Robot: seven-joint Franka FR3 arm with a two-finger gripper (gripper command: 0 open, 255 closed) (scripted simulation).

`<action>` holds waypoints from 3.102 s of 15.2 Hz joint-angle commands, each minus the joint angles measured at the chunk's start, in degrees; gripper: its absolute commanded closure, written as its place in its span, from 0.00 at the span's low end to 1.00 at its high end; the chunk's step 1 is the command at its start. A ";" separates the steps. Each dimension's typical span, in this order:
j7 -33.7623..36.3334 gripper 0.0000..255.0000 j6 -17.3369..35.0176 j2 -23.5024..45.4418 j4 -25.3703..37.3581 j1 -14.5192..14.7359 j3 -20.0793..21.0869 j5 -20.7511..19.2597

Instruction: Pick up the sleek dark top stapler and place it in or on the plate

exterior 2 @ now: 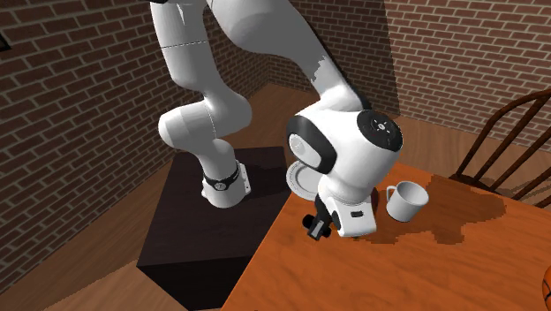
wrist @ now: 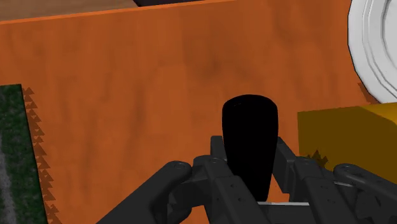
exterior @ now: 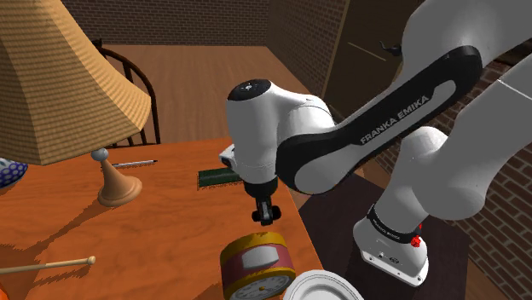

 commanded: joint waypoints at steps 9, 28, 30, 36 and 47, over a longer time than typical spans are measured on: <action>10.00 1.00 -2.14 -10.85 -7.60 11.30 7.93 11.24; 21.60 1.00 8.62 -5.52 -11.45 19.10 20.71 20.40; 21.90 1.00 11.12 -3.35 -11.83 18.49 21.60 20.05; 22.16 1.00 12.73 -1.91 -12.05 18.07 22.15 19.70; 21.38 0.00 6.71 -6.63 -10.61 18.91 20.07 20.05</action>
